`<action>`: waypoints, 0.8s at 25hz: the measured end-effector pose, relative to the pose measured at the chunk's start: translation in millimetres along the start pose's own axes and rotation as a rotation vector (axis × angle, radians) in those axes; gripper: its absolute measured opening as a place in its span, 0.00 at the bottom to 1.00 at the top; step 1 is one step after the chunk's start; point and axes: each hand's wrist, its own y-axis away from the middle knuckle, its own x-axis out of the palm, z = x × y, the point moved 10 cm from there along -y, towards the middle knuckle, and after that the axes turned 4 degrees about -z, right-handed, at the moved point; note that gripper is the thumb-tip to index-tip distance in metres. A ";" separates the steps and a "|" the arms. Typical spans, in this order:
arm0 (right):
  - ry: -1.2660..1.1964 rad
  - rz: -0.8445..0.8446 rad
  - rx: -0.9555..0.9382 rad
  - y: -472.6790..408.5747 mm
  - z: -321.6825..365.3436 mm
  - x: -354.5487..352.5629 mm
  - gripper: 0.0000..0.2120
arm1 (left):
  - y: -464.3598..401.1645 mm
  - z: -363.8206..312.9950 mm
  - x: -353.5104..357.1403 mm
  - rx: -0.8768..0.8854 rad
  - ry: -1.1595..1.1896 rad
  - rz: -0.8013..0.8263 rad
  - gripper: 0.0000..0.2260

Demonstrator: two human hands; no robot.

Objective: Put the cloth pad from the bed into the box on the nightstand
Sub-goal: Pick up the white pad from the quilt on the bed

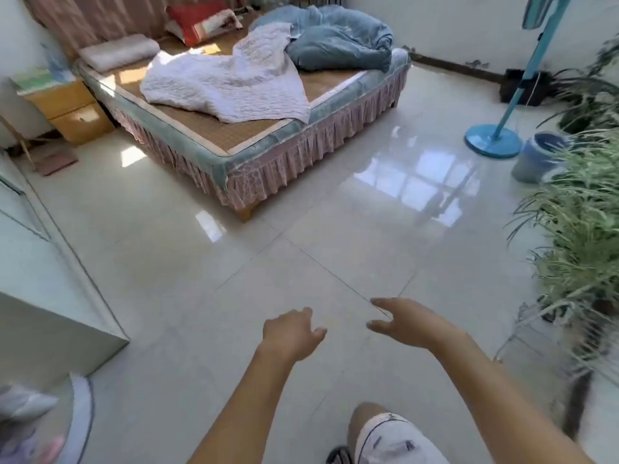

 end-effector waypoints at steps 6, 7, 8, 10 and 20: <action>0.054 0.043 0.003 -113.9 18.0 -24.1 0.27 | -110.6 22.7 -36.2 0.012 0.008 0.017 0.22; 0.062 0.033 -0.010 -143.4 24.2 -34.7 0.27 | -136.3 29.3 -49.5 0.011 0.011 0.006 0.22; 0.059 0.027 -0.013 -172.7 32.0 -47.6 0.27 | -162.2 37.0 -66.2 -0.008 0.003 -0.003 0.22; 0.068 0.017 -0.037 -234.4 49.5 -76.5 0.26 | -218.3 51.4 -101.6 -0.020 -0.016 -0.016 0.22; 0.109 0.045 -0.062 -447.7 114.8 -207.0 0.25 | -416.0 99.6 -243.5 -0.059 0.004 -0.011 0.21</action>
